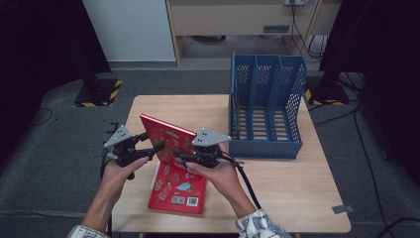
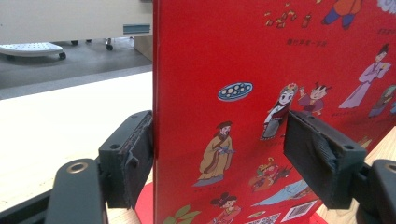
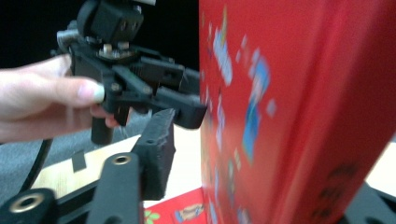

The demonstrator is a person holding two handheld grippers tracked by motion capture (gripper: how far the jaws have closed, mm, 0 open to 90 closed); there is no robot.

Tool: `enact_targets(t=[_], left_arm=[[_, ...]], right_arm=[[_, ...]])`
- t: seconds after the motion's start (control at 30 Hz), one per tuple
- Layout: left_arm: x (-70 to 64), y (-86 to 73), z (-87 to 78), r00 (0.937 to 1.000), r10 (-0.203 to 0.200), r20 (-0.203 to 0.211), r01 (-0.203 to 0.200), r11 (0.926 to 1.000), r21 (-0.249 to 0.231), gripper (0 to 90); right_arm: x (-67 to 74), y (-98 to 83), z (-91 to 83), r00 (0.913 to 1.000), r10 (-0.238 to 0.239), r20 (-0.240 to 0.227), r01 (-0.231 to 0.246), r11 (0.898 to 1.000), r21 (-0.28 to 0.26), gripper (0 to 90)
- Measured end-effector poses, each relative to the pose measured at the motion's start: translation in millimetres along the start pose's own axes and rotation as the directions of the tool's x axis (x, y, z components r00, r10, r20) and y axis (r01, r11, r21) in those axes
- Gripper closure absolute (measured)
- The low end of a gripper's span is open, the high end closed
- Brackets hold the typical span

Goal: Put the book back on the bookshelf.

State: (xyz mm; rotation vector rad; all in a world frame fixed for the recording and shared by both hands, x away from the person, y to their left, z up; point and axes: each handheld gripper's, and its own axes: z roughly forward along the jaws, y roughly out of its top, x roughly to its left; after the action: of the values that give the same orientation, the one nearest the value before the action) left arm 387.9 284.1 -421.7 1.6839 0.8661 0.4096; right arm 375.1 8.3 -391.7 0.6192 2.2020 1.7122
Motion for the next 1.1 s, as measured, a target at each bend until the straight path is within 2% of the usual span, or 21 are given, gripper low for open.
enact_targets(t=[0.3, 0.63, 0.93, 1.03, 1.1], left_arm=[[-1.1, 0.6, 1.6, 1.0, 0.004, 0.006, -0.004, 1.0, 0.004, 24.2], [-0.7, 0.7, 2.2, 1.0, -0.001, 0.007, 0.001, 1.0, 0.005, 24.2], [-0.1, 0.1, 1.4, 0.9999, -0.005, 0.013, 0.005, 1.0, 0.005, 23.3], [0.2, -3.1, -0.8, 0.9999, -0.01, -0.003, 0.01, 0.9999, 0.014, 21.7], [1.1, -9.8, -4.7, 0.9994, -0.016, -0.03, 0.016, 0.9997, 0.02, 18.0]], right_arm=[[-5.0, 16.1, 2.0, 1.0, -0.005, -0.007, 0.005, 1.0, -0.025, 63.2], [-8.5, 18.3, 5.2, 0.9999, 0.005, -0.013, -0.005, 0.999, -0.032, 68.1], [-11.8, 20.0, 10.3, 0.9994, 0.019, -0.028, -0.02, 0.999, -0.041, 76.4], [-12.3, 19.8, 9.9, 0.9987, 0.022, -0.045, -0.024, 0.999, -0.043, 78.6], [-13.0, 19.5, 9.5, 0.999, 0.031, -0.032, -0.033, 0.998, -0.048, 79.0]])
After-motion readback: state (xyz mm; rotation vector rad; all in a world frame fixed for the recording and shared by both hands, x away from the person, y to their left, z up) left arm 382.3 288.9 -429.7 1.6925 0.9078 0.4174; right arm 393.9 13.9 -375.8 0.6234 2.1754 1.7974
